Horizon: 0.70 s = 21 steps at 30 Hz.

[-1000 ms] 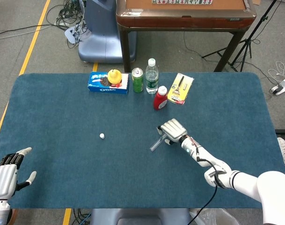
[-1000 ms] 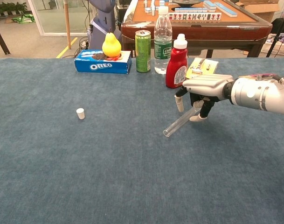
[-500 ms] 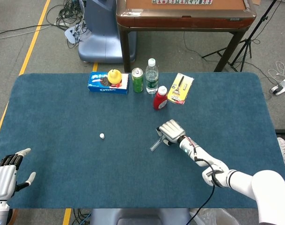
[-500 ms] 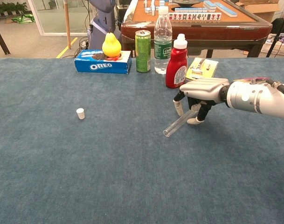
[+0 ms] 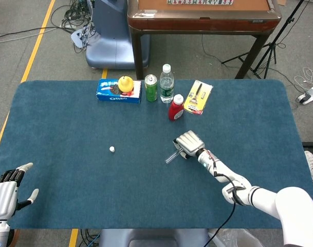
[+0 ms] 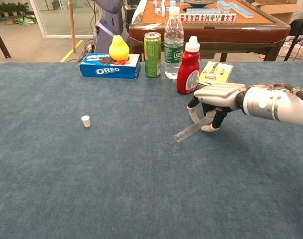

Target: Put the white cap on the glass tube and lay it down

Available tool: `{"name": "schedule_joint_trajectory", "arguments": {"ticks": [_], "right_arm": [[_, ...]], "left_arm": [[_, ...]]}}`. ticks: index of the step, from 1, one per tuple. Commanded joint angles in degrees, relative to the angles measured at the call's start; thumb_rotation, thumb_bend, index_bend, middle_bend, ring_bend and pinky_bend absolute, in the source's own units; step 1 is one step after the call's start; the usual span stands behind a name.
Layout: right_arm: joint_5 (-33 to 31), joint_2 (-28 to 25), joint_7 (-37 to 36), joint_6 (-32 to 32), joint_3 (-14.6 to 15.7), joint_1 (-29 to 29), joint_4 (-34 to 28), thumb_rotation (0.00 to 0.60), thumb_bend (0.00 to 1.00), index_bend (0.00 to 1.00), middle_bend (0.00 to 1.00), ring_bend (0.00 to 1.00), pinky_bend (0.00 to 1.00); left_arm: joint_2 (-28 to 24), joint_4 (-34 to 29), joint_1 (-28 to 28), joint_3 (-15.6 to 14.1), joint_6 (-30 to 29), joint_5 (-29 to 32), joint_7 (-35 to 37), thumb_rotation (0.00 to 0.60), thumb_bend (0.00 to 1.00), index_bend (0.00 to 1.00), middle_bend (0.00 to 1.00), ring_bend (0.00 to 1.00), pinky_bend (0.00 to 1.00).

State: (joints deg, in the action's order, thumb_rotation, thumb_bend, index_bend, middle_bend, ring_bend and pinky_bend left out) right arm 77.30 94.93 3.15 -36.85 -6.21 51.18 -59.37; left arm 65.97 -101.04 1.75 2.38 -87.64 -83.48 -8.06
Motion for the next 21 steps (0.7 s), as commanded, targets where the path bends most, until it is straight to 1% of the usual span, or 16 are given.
{"name": "schedule_joint_trajectory", "arguments": {"ticks": [1, 9, 21], "right_arm": [[-0.12, -0.11, -0.23, -0.33, -0.12, -0.09, -0.02, 0.600, 0.41, 0.62, 1.00, 1.00, 1.00], [-0.18, -1.68, -1.42, -2.04, -0.86, -0.40, -1.93, 0.600, 0.42, 0.71, 1.00, 1.00, 1.00], [-1.93, -4.37, -0.24, -2.52, -1.51, -0.64, -5.42, 0.600, 0.45, 0.77, 1.00, 1.00, 1.00]], "left_arm": [[0.02, 0.03, 0.04, 0.01, 0.04, -0.02, -0.01, 0.600, 0.25, 0.19, 0.22, 0.23, 0.16], [0.00, -0.07, 0.21, 0.09, 0.31, 0.05, -0.20, 0.600, 0.25, 0.19, 0.22, 0.23, 0.16], [0.13, 0.03, 0.39, 0.04, 0.67, 0.10, -0.23, 0.600, 0.25, 0.19, 0.22, 0.23, 0.16]]}}
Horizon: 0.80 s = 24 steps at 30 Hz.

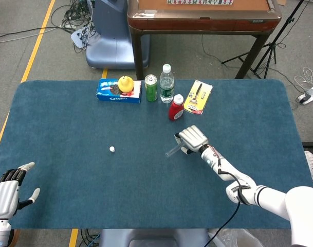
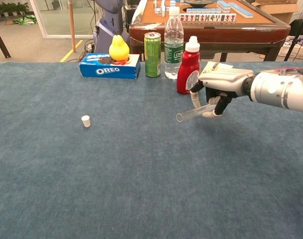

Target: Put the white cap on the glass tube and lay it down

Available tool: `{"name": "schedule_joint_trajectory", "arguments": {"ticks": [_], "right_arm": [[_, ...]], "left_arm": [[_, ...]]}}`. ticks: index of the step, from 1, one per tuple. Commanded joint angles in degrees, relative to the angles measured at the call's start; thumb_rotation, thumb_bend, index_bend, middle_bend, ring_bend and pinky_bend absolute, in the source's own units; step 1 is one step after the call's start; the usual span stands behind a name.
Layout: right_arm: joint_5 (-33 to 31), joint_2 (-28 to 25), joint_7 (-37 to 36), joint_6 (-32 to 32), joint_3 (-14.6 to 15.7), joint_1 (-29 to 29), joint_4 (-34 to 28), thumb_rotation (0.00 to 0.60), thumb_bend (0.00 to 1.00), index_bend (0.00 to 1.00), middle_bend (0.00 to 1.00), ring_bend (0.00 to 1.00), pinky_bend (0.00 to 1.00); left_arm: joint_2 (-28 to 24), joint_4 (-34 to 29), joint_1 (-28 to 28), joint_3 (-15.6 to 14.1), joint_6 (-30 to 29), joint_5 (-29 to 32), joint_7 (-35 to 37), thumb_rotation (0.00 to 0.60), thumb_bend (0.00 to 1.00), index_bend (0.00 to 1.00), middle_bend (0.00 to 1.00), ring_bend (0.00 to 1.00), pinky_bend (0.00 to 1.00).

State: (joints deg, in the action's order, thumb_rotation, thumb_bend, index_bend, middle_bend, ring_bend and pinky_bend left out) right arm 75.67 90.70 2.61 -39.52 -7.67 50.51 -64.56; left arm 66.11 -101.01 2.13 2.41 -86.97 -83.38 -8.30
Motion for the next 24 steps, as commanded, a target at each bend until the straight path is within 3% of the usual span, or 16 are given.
{"name": "schedule_joint_trajectory", "arguments": {"ticks": [1, 12, 24], "right_arm": [[-0.55, -0.22, 0.60, 0.21, -0.08, 0.06, -0.40, 0.600, 0.45, 0.77, 1.00, 1.00, 1.00], [-3.26, -2.87, -0.82, -1.18, -2.10, -0.77, -5.03, 0.600, 0.45, 0.79, 1.00, 1.00, 1.00], [-3.72, -13.27, -15.15, -7.49, -6.25, -6.33, -18.17, 0.600, 0.45, 0.83, 1.00, 1.00, 1.00]], "left_arm": [[-0.01, 0.02, -0.01, 0.02, -0.04, 0.01, 0.03, 0.600, 0.25, 0.19, 0.22, 0.23, 0.16], [-0.05, 0.30, -0.09, 0.05, -0.17, 0.00, 0.57, 0.600, 0.25, 0.19, 0.22, 0.23, 0.16], [0.02, 0.37, 1.49, 0.55, 1.37, -0.64, 0.35, 0.600, 0.25, 0.19, 0.22, 0.23, 0.16]]}}
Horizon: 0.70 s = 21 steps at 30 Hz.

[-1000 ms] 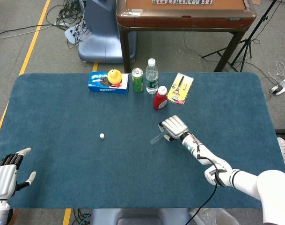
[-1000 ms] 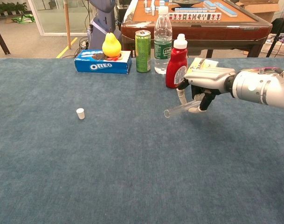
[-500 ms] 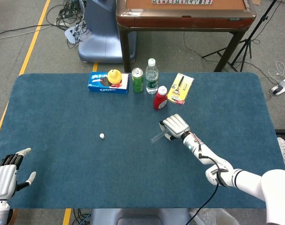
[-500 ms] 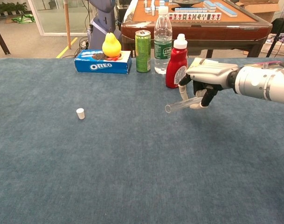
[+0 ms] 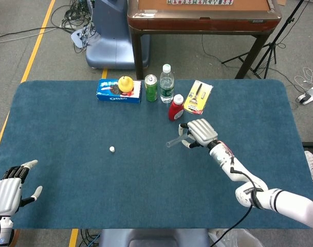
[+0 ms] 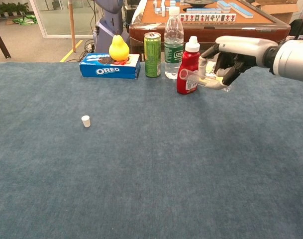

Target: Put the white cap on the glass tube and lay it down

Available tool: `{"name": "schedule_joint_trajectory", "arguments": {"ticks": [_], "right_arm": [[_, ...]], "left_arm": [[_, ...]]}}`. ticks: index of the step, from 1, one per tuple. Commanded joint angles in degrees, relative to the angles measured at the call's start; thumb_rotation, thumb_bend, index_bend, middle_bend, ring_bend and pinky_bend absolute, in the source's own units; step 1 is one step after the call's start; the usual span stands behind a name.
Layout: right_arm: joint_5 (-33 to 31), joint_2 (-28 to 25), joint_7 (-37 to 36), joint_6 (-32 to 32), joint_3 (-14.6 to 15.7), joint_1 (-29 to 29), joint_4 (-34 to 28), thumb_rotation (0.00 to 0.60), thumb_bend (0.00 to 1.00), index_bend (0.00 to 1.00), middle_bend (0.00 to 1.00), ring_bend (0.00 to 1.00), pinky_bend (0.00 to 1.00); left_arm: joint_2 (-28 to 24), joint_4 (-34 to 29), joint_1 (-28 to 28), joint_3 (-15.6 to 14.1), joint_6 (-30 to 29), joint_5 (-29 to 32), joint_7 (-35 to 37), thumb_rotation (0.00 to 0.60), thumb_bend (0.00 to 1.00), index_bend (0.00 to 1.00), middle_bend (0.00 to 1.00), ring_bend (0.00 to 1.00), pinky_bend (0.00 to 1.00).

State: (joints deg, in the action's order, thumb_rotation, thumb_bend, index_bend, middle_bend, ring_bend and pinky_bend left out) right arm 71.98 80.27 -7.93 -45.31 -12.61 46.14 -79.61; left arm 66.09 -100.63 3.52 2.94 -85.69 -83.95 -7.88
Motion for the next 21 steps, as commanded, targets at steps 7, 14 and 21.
{"name": "schedule_joint_trajectory", "arguments": {"ticks": [7, 14, 21], "right_arm": [[0.78, -5.92, -15.31, -2.68, -2.07, -4.77, -6.54, 0.600, 0.47, 0.84, 1.00, 1.00, 1.00], [3.05, -7.30, -22.51, -5.21, -1.36, -7.63, -7.98, 0.600, 0.47, 0.85, 1.00, 1.00, 1.00], [3.20, -9.14, -21.59, -6.78, -0.47, -9.39, -9.74, 0.600, 0.47, 0.85, 1.00, 1.00, 1.00]], "left_arm": [[-0.19, -0.09, 1.19, 0.39, 0.80, -0.78, -0.52, 0.600, 0.25, 0.19, 0.22, 0.23, 0.16], [-2.92, 0.45, 7.15, 2.49, 6.89, -3.08, 1.42, 0.600, 0.25, 0.19, 0.22, 0.26, 0.16], [-3.23, 3.90, 16.98, 5.53, 17.45, -4.53, 5.37, 0.600, 0.25, 0.20, 0.29, 0.36, 0.20]]}}
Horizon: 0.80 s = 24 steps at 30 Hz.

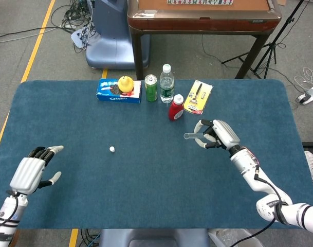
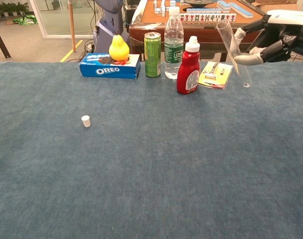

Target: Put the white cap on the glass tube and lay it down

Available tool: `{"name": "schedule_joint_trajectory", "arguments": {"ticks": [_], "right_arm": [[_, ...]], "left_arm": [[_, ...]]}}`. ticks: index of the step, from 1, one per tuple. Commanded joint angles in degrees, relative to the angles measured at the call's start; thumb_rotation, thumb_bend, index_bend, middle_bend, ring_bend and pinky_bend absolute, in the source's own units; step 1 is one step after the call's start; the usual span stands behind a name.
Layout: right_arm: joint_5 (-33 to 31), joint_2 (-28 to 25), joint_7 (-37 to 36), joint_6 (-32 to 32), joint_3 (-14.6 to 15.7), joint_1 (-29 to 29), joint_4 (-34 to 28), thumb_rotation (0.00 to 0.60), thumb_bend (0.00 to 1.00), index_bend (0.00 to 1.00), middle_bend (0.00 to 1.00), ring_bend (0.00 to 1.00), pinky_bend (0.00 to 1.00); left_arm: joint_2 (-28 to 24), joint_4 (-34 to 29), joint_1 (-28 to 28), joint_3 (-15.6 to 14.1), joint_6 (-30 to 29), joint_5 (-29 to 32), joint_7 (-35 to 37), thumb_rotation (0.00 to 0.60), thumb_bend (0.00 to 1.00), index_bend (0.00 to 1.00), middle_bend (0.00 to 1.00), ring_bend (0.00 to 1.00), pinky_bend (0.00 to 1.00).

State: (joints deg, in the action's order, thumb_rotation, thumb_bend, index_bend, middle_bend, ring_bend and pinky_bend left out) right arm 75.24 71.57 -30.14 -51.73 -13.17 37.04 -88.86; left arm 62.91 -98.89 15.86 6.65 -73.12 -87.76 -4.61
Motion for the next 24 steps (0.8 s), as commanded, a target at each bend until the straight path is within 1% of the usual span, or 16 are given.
{"name": "schedule_joint_trajectory", "arguments": {"ticks": [1, 4, 6, 8, 10, 11, 12, 14, 18, 24], "right_arm": [[-0.18, -0.77, 1.08, -0.57, 0.08, -0.44, -0.97, 0.600, 0.47, 0.85, 1.00, 1.00, 1.00], [-0.69, -1.59, 2.69, -0.87, 0.05, -0.68, -2.23, 0.600, 0.47, 0.85, 1.00, 1.00, 1.00], [-1.23, -2.01, 3.73, -0.79, 0.04, -0.73, -2.97, 0.600, 0.47, 0.85, 1.00, 1.00, 1.00], [-1.92, -2.32, 4.97, -0.73, 0.02, -0.76, -3.68, 0.600, 0.47, 0.85, 1.00, 1.00, 1.00], [-2.50, -2.49, 5.90, -0.78, -0.01, -0.84, -4.22, 0.600, 0.47, 0.85, 1.00, 1.00, 1.00], [-2.88, -2.55, 6.43, -0.73, 0.00, -0.87, -4.48, 0.600, 0.47, 0.85, 1.00, 1.00, 1.00], [-3.13, -2.59, 6.81, -0.66, 0.03, -0.89, -4.65, 0.600, 0.47, 0.85, 1.00, 1.00, 1.00], [-3.69, -2.63, 7.54, -0.54, 0.07, -0.93, -4.99, 0.600, 0.47, 0.85, 1.00, 1.00, 1.00], [-4.41, -2.49, 8.78, -0.56, 0.16, -1.05, -5.23, 0.600, 0.47, 0.85, 1.00, 1.00, 1.00], [-5.42, -2.46, 10.80, 0.04, 0.35, -0.91, -5.71, 0.600, 0.47, 0.85, 1.00, 1.00, 1.00]], "left_arm": [[0.42, 3.14, 6.65, 2.50, 6.86, -0.74, 2.92, 0.600, 0.25, 0.20, 0.31, 0.39, 0.24], [2.35, 6.15, 11.68, 4.09, 11.99, -0.12, 5.20, 0.600, 0.25, 0.21, 0.45, 0.51, 0.42], [4.09, 8.58, 14.60, 4.86, 14.91, 0.39, 6.72, 0.600, 0.25, 0.23, 0.58, 0.63, 0.62], [6.51, 11.97, 17.72, 5.38, 17.91, 0.84, 7.85, 0.600, 0.25, 0.25, 0.71, 0.73, 0.79], [8.34, 14.61, 20.18, 5.61, 20.90, 1.80, 8.33, 0.600, 0.25, 0.28, 0.81, 0.82, 0.91], [9.37, 16.00, 21.62, 5.80, 22.89, 2.84, 8.54, 0.600, 0.25, 0.28, 0.83, 0.85, 0.95], [10.11, 16.87, 22.59, 5.97, 24.23, 3.70, 8.60, 0.600, 0.25, 0.28, 0.86, 0.88, 0.98], [11.78, 18.90, 24.59, 6.26, 26.64, 5.37, 8.13, 0.600, 0.25, 0.28, 0.89, 0.92, 1.00], [14.76, 22.15, 27.35, 6.51, 29.80, 8.46, 6.54, 0.600, 0.25, 0.29, 0.94, 0.97, 1.00], [18.37, 25.91, 30.54, 6.21, 32.84, 11.78, 3.78, 0.600, 0.25, 0.30, 0.97, 1.00, 1.00]]}}
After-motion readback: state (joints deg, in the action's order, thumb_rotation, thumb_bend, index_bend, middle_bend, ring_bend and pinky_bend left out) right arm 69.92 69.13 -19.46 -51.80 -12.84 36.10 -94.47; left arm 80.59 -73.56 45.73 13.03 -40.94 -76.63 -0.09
